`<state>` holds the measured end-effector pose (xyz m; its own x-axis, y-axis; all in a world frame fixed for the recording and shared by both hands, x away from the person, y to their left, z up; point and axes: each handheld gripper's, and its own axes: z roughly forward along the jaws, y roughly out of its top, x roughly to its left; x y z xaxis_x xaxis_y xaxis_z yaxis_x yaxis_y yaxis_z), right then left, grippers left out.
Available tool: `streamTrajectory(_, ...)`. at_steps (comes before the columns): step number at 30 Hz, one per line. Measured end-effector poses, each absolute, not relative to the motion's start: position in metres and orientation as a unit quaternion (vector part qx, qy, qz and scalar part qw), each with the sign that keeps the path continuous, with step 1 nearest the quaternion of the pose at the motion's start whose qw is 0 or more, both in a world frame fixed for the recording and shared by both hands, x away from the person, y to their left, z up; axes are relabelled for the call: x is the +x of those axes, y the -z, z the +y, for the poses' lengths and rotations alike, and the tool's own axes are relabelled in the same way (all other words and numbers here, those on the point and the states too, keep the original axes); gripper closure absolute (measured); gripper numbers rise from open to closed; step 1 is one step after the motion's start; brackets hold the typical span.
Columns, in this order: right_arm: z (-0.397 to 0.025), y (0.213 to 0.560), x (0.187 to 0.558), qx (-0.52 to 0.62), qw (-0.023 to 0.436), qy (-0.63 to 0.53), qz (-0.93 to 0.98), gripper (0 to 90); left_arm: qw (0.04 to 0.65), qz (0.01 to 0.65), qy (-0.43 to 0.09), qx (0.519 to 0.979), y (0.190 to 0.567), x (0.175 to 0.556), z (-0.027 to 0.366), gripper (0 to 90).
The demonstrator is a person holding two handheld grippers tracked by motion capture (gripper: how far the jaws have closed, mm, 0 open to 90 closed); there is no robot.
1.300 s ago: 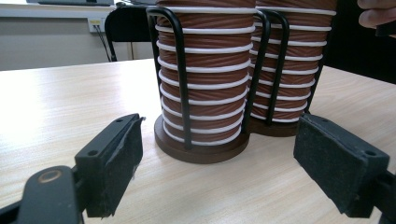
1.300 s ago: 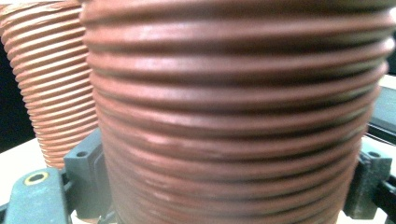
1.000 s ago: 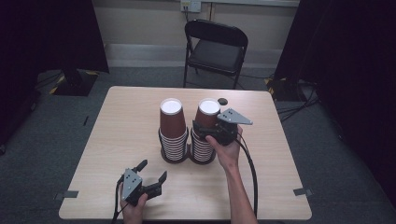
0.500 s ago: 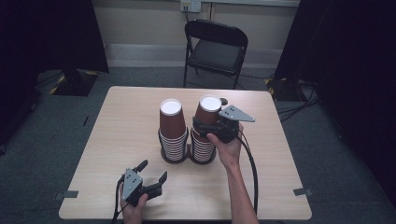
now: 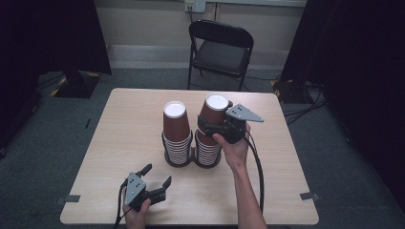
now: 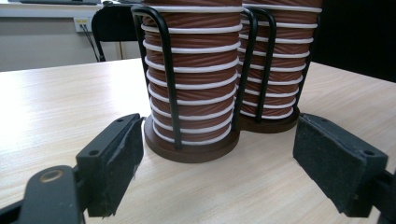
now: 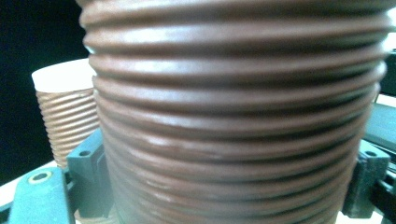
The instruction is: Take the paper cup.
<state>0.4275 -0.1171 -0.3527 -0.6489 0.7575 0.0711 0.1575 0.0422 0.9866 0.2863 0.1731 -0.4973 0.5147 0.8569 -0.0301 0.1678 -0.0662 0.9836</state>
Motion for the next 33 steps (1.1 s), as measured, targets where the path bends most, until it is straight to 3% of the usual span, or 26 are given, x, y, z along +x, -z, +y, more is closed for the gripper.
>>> streamTrajectory(25, -0.132, 0.325, 0.42, 0.333, 0.254, -0.642, 0.642, 13.7, 0.555, 0.394, -0.321, 0.659, 0.497, 0.285, 0.17, 21.9)
streamTrajectory(29, -0.136, 0.319, 0.419, 0.333, 0.253, -0.646, 0.639, 13.6, 0.558, 0.395, -0.305, 0.663, 0.497, 0.288, 0.172, 25.5)
streamTrajectory(33, -0.138, 0.315, 0.416, 0.333, 0.249, -0.649, 0.637, 13.6, 0.555, 0.397, -0.301, 0.666, 0.497, 0.289, 0.17, 23.6)
